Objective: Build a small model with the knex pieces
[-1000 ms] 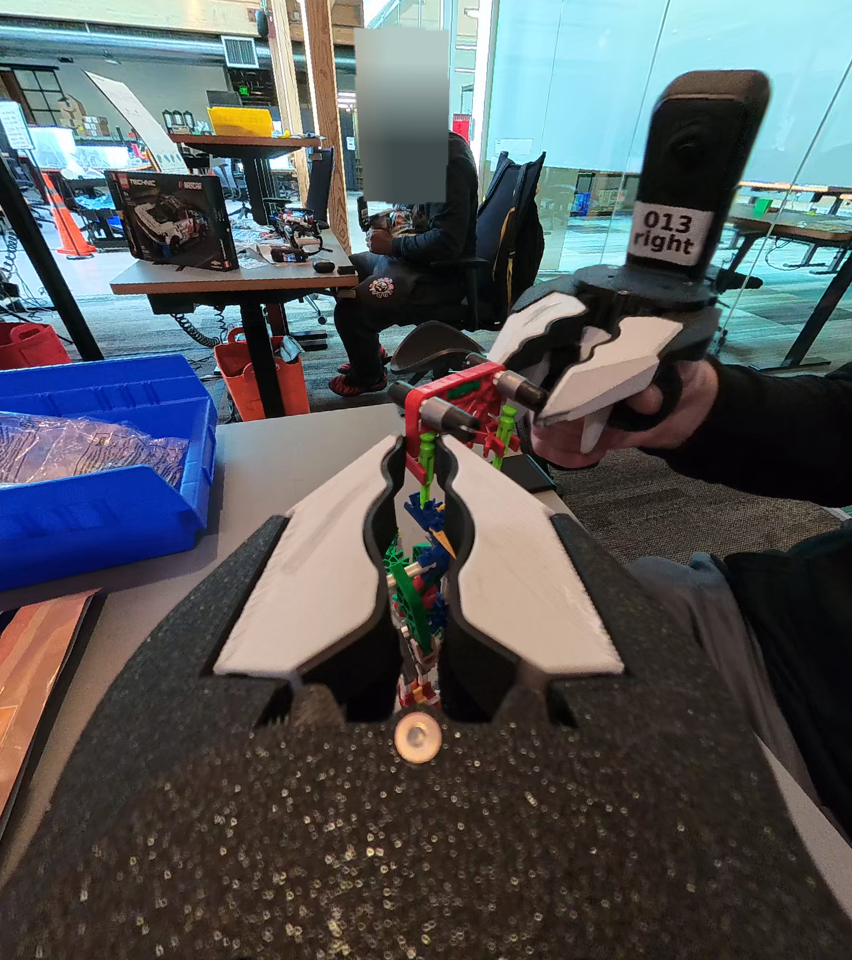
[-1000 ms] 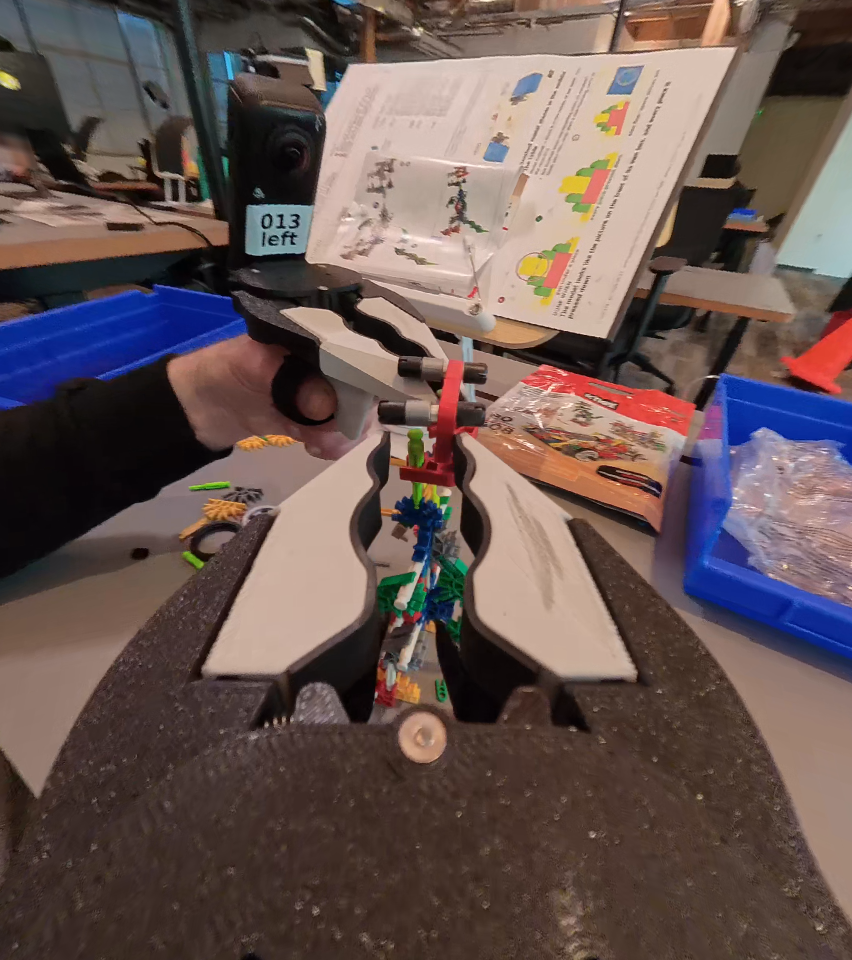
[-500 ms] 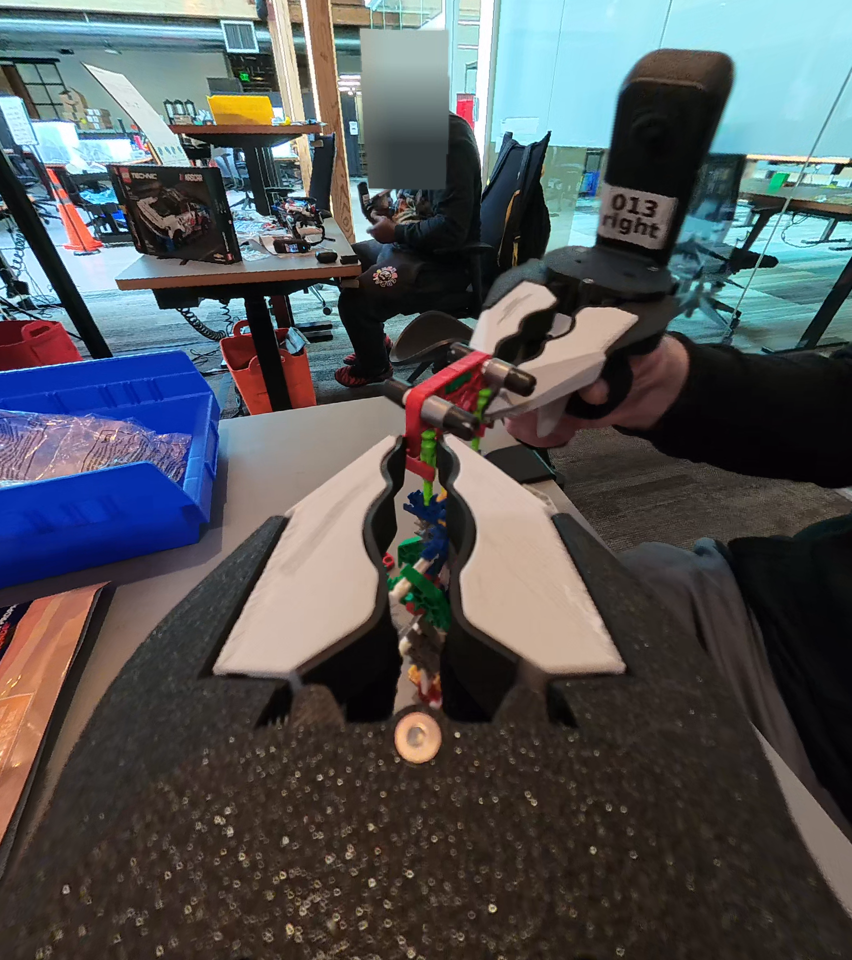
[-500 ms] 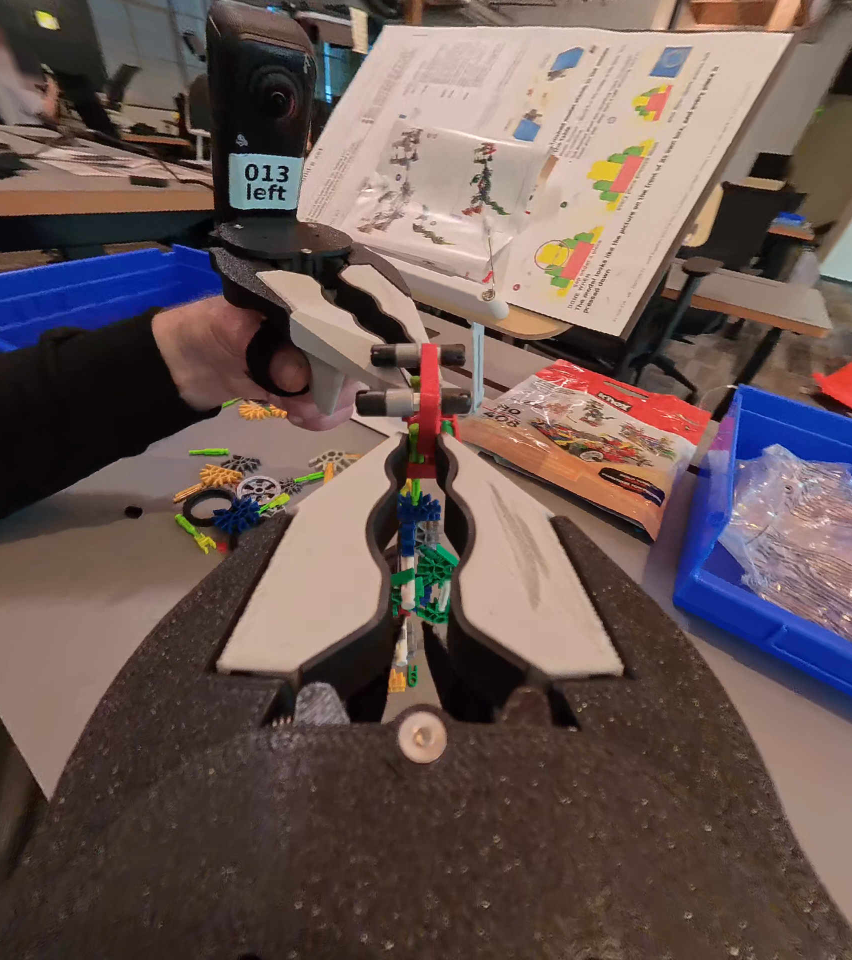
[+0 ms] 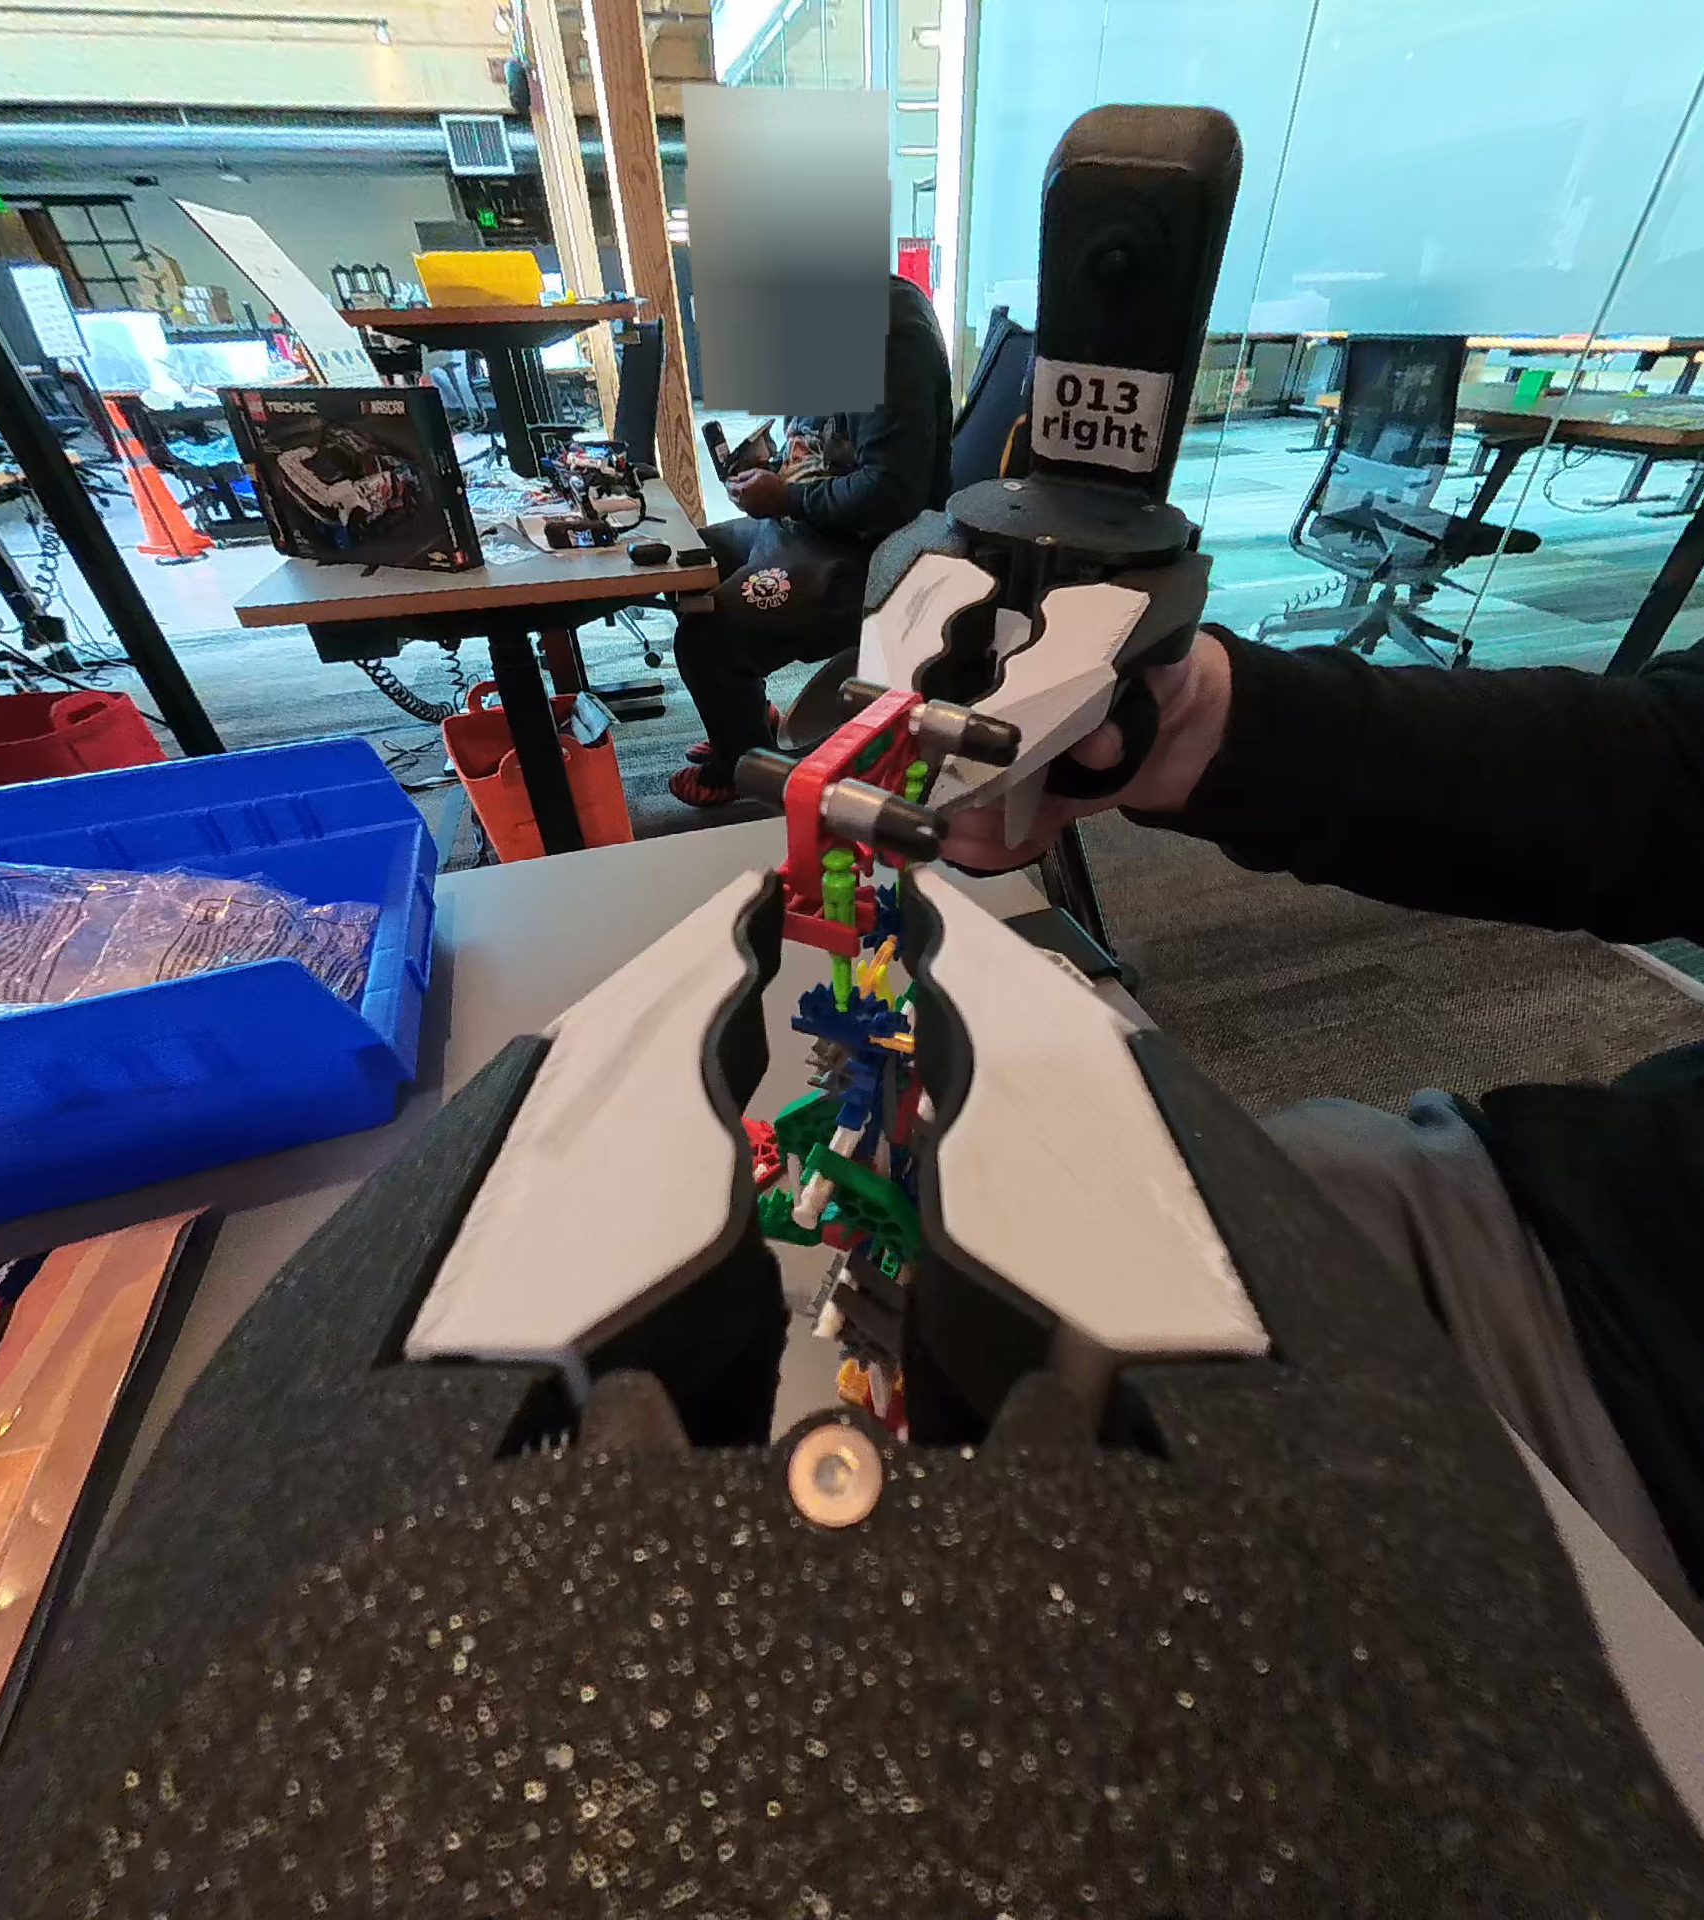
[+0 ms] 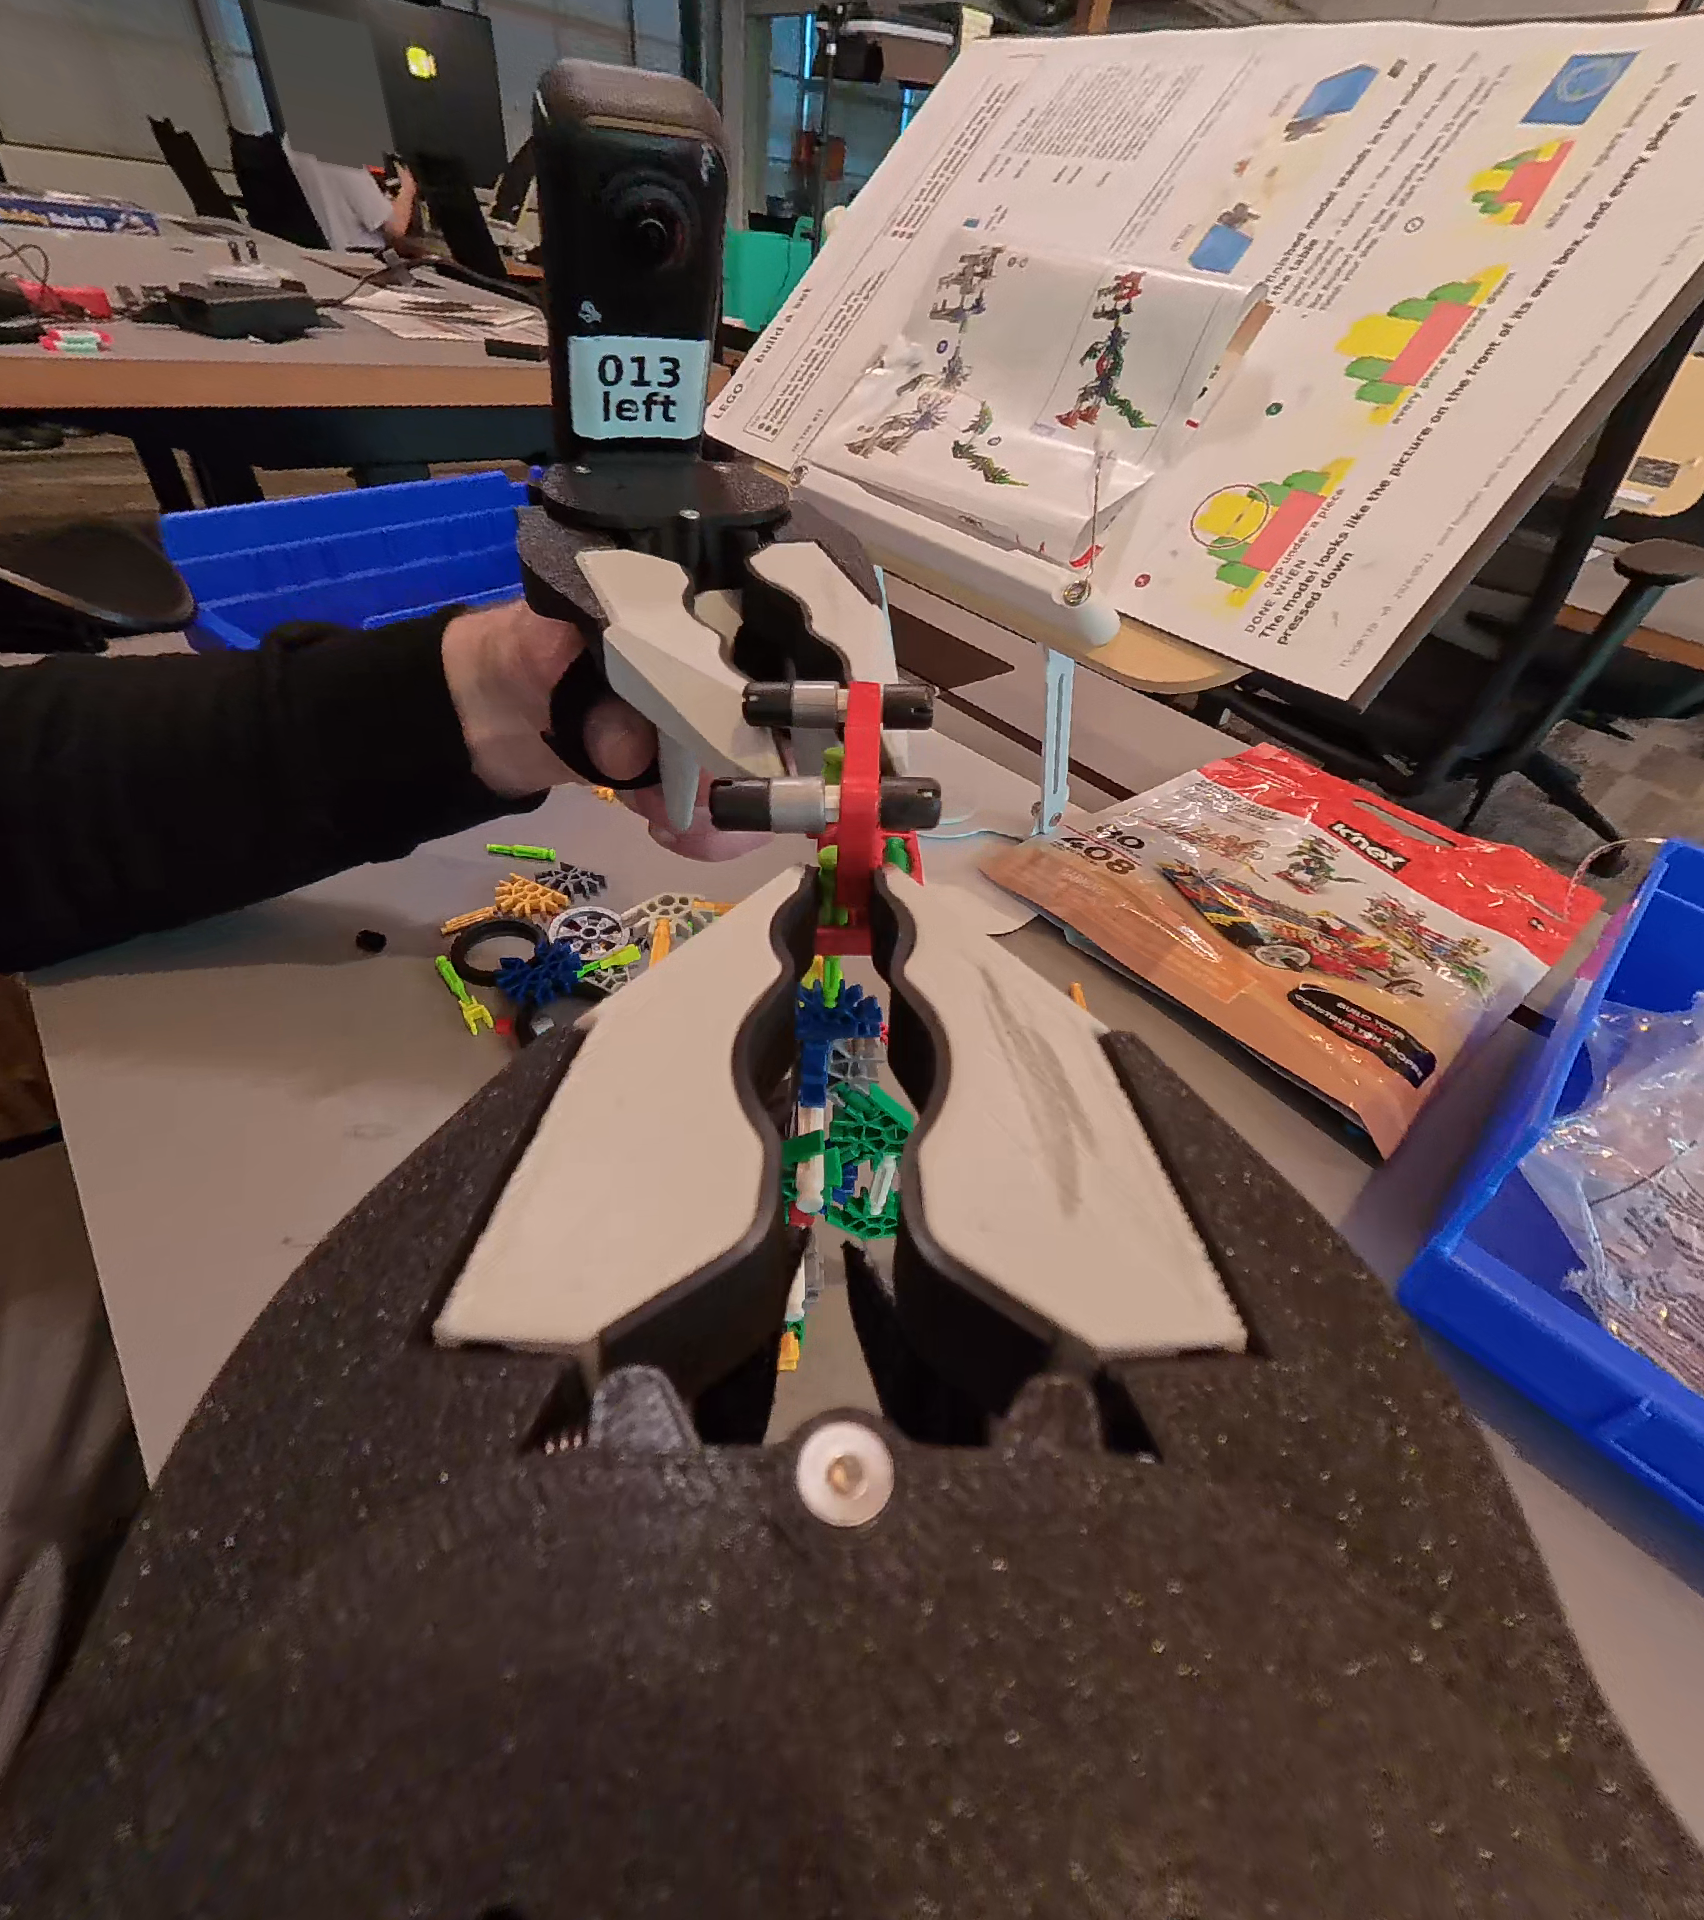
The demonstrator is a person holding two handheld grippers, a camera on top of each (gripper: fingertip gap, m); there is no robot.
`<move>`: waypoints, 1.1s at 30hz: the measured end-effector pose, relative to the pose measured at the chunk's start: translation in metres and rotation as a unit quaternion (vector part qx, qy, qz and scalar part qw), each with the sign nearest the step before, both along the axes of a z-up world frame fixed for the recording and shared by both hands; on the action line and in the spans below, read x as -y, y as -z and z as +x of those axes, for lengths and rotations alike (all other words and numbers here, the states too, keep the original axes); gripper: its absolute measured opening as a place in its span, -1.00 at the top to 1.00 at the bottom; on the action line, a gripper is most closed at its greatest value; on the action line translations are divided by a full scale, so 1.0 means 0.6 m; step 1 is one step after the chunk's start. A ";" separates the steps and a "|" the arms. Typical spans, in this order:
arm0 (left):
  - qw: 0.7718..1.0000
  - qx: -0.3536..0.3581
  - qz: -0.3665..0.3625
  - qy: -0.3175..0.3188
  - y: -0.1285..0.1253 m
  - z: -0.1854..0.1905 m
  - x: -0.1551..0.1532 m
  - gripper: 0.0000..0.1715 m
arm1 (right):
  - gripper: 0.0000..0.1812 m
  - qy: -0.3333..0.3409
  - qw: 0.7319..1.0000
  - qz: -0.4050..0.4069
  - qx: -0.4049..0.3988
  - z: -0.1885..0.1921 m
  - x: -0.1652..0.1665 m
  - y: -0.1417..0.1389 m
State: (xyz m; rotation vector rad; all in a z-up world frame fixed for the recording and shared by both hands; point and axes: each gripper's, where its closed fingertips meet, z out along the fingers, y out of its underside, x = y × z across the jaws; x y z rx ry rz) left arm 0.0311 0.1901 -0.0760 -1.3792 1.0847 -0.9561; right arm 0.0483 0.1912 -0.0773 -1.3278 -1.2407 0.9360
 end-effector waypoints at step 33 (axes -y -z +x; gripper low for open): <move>0.999 0.046 -0.001 0.011 -0.004 0.000 -0.009 0.90 | 0.91 -0.017 1.000 -0.008 -0.005 0.001 -0.011 0.001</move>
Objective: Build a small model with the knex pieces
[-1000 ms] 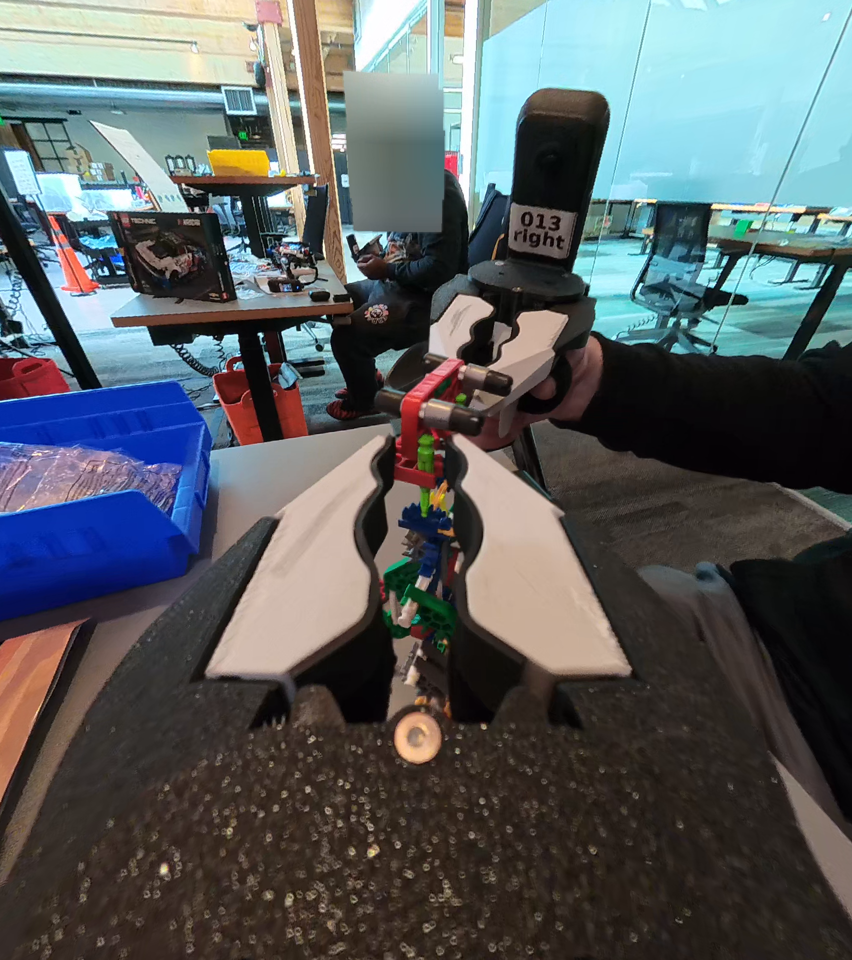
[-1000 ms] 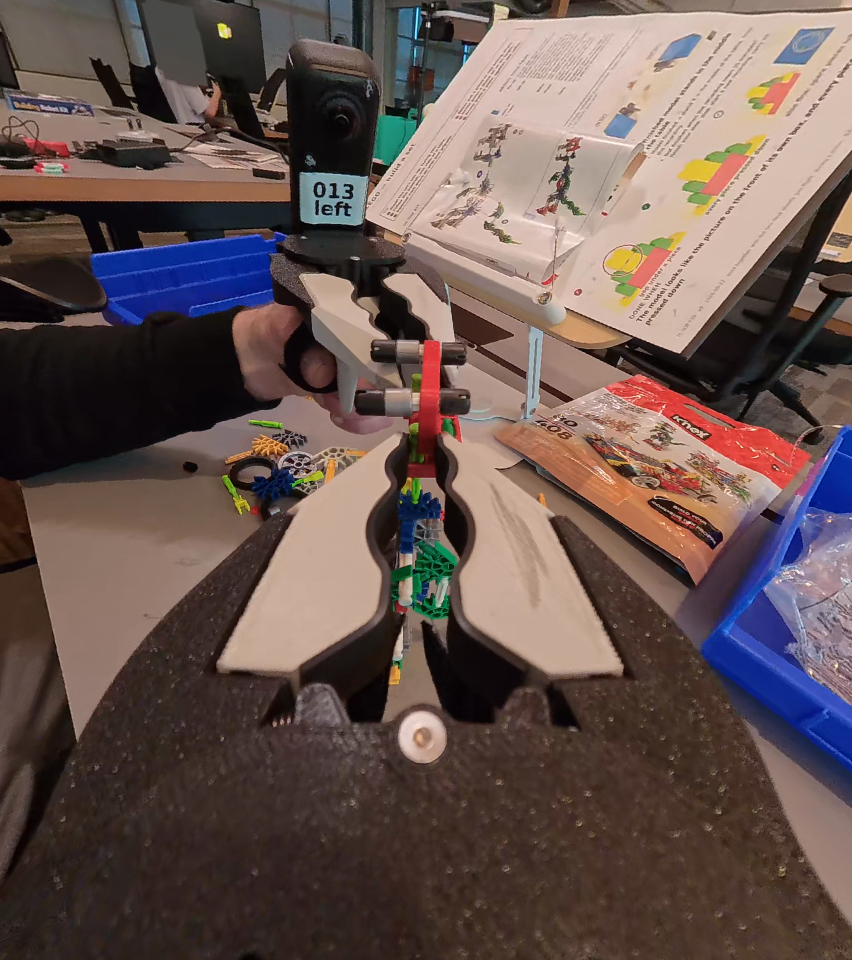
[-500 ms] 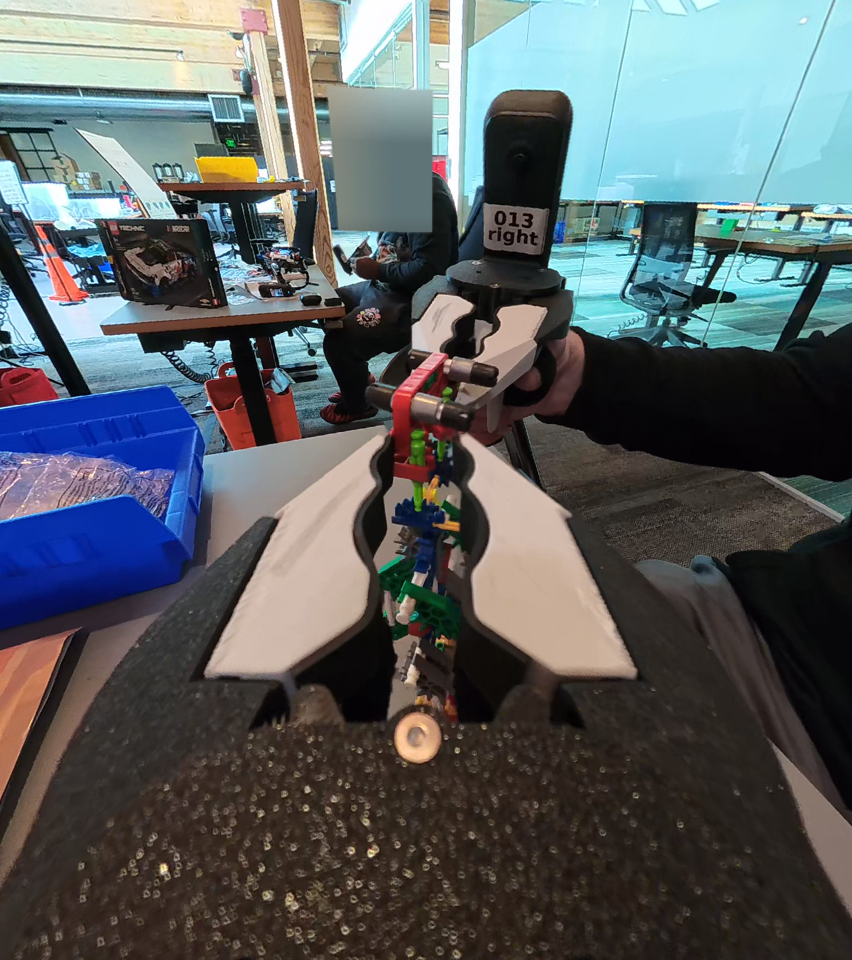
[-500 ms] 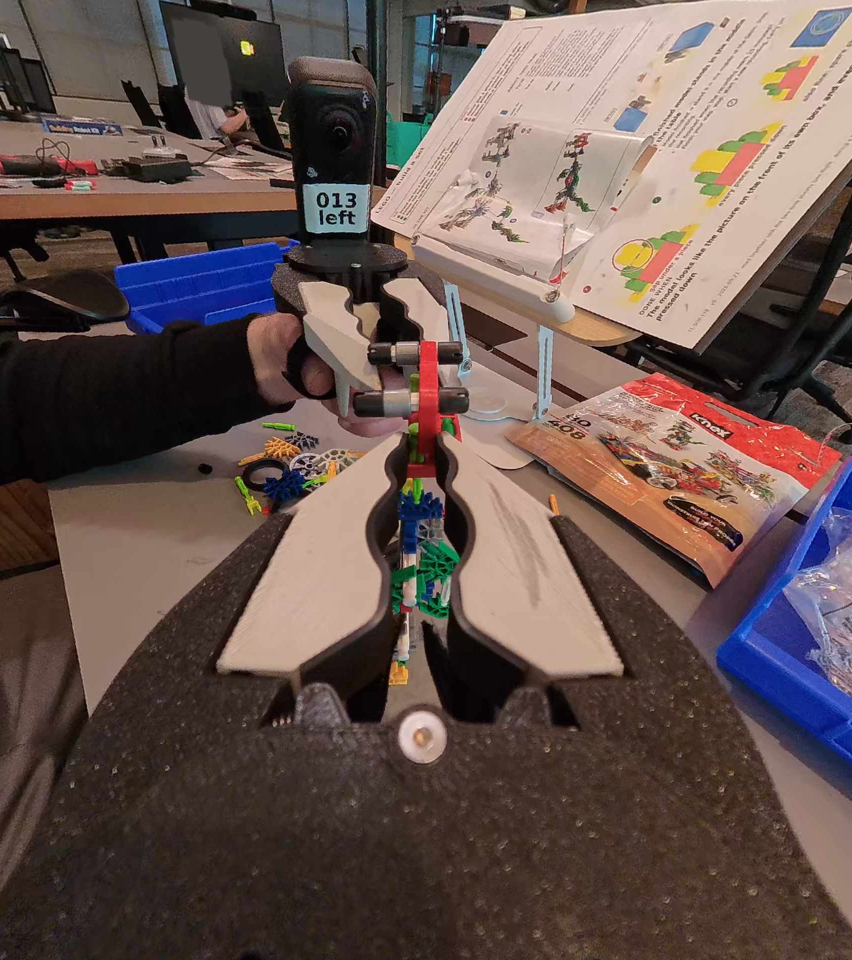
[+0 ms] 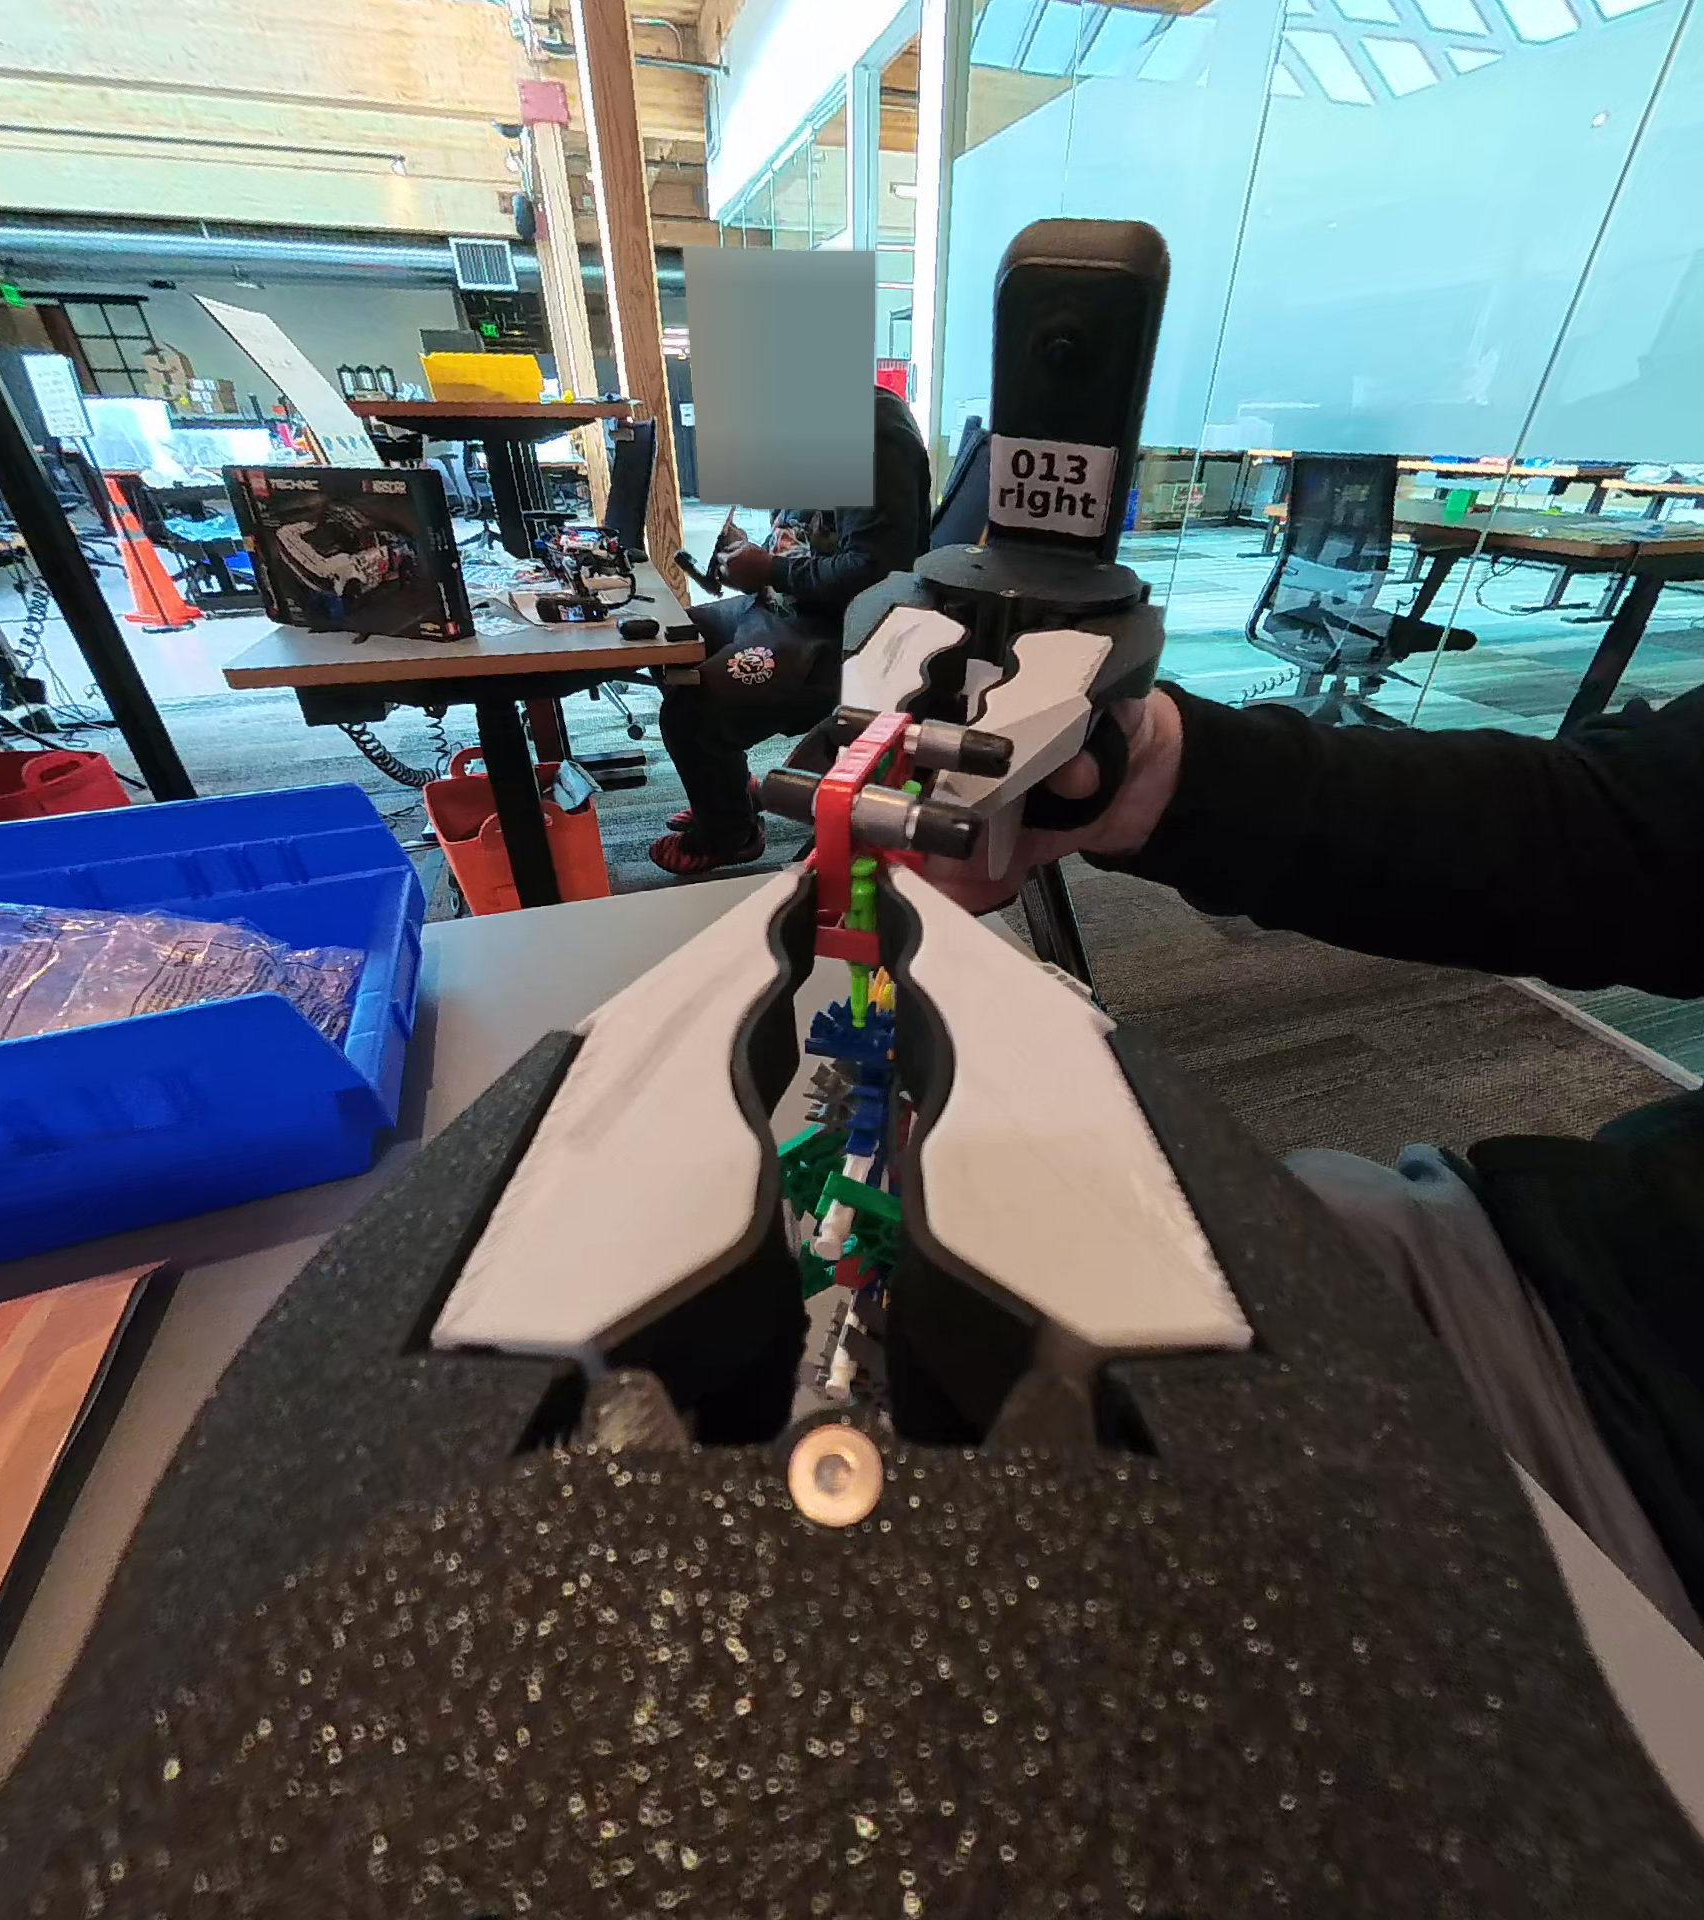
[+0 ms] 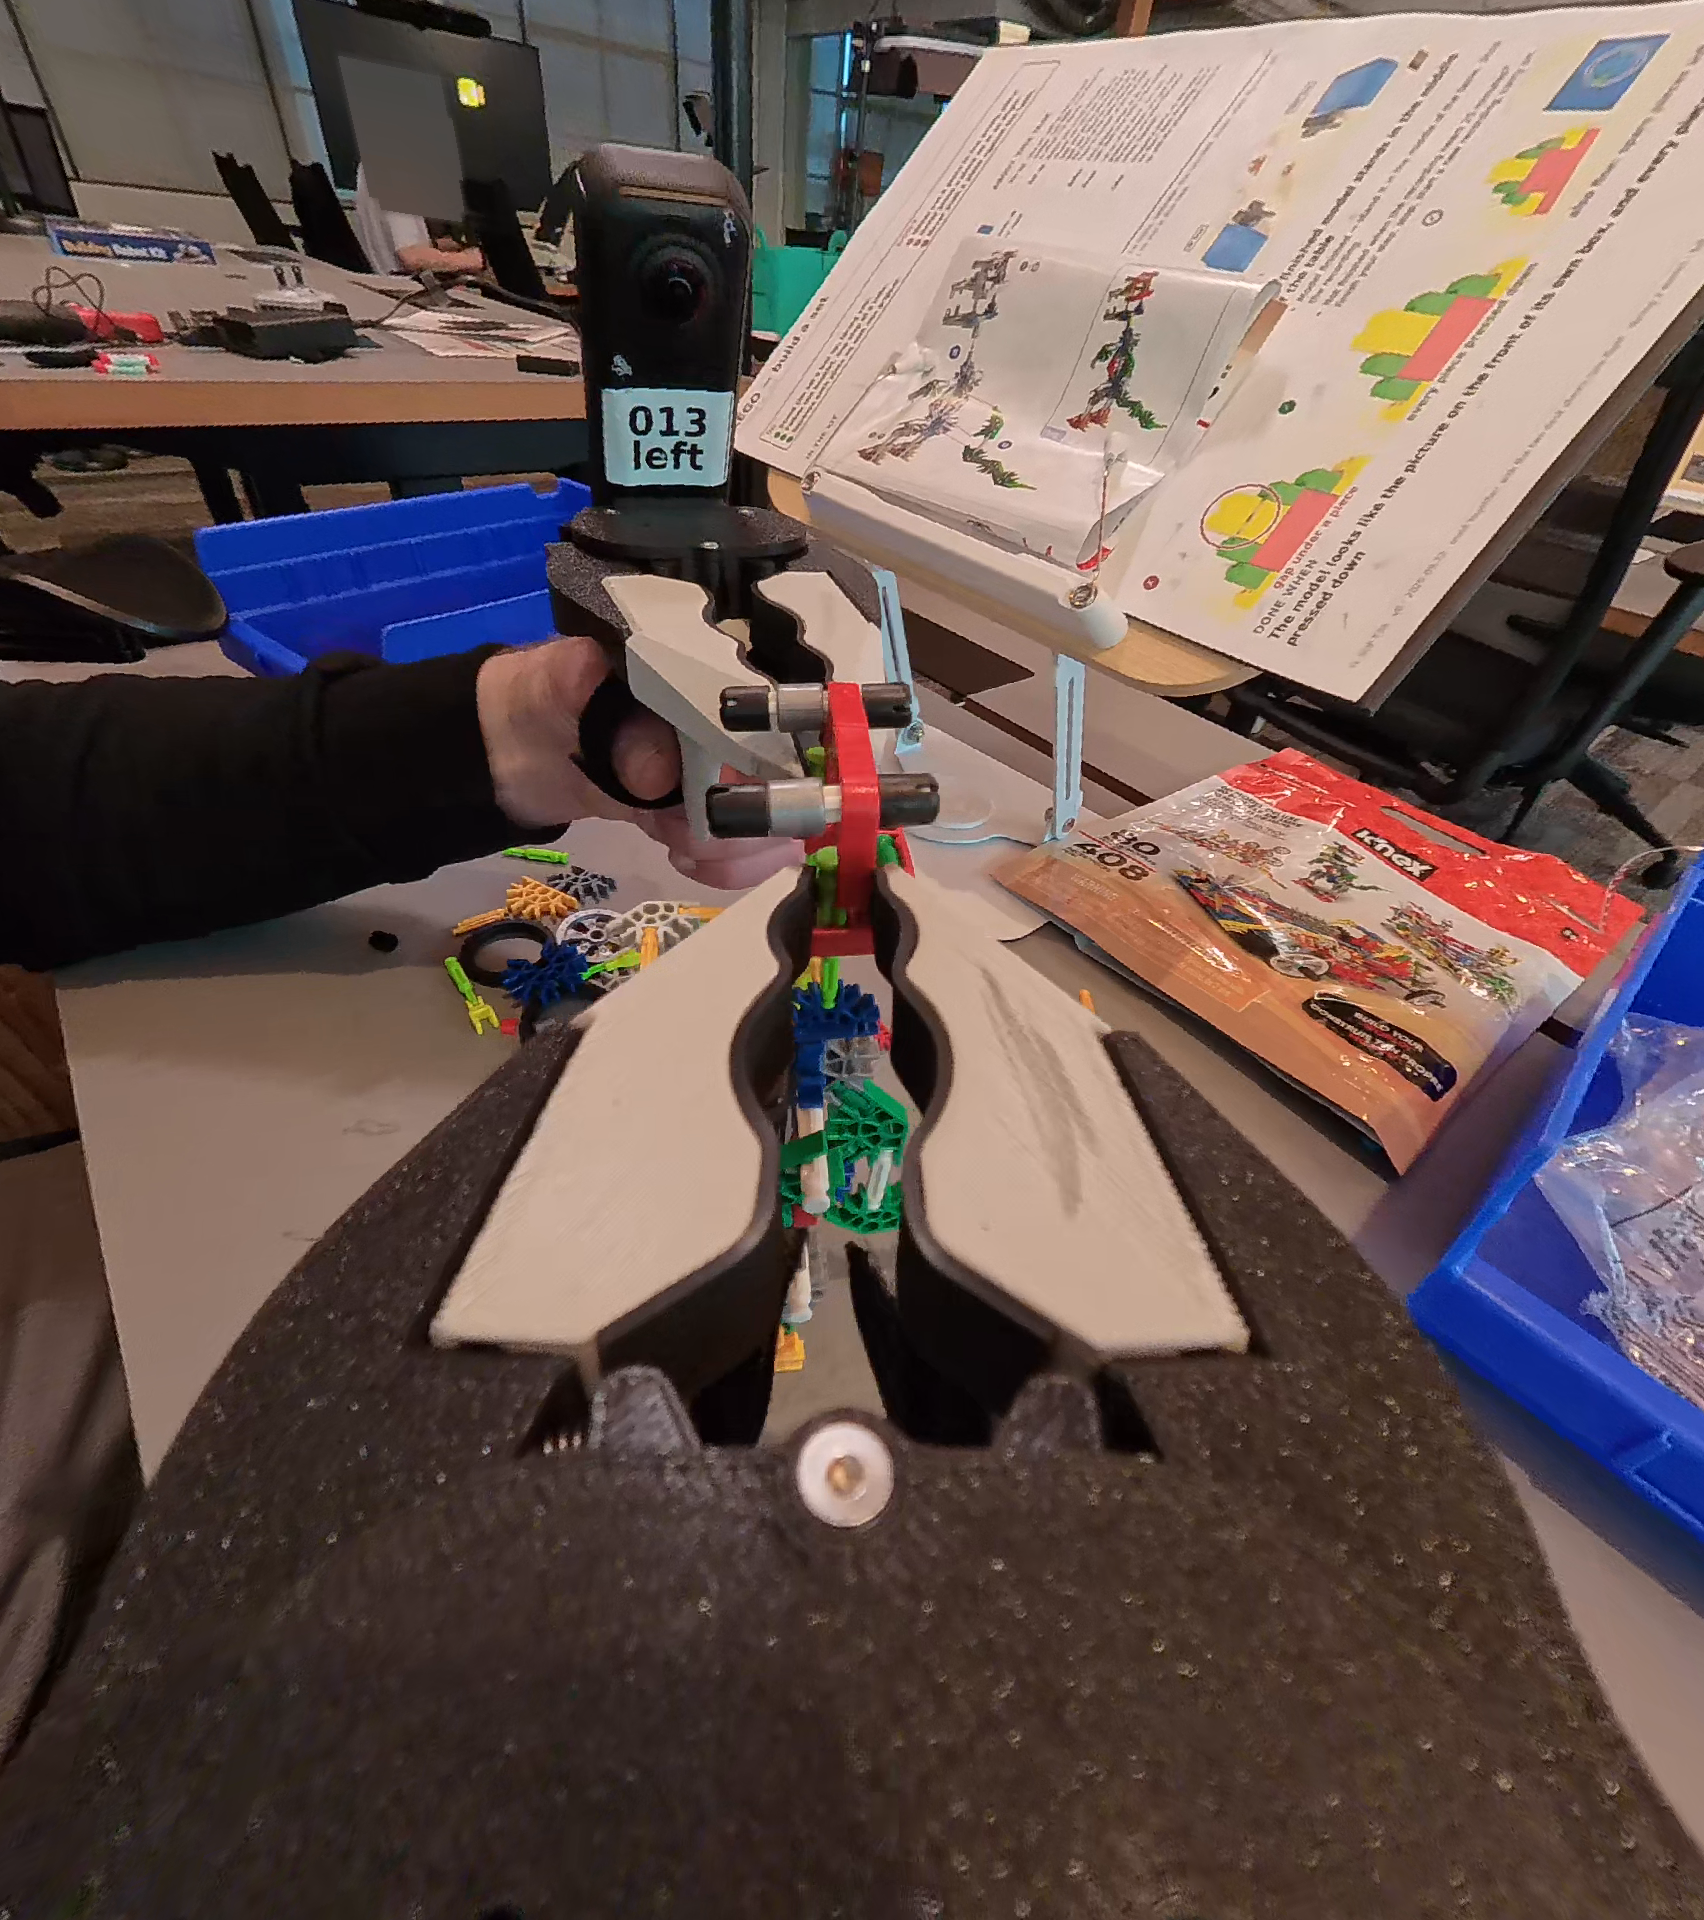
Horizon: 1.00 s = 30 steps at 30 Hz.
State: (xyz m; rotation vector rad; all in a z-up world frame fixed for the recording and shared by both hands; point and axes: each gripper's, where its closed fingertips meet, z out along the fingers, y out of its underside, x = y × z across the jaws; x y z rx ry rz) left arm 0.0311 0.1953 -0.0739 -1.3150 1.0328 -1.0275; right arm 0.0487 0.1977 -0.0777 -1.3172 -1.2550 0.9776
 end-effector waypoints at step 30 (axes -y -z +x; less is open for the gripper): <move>1.000 0.016 -0.004 0.014 0.000 0.015 -0.002 0.94 | 0.96 -0.004 1.000 0.000 0.004 -0.005 0.002 -0.001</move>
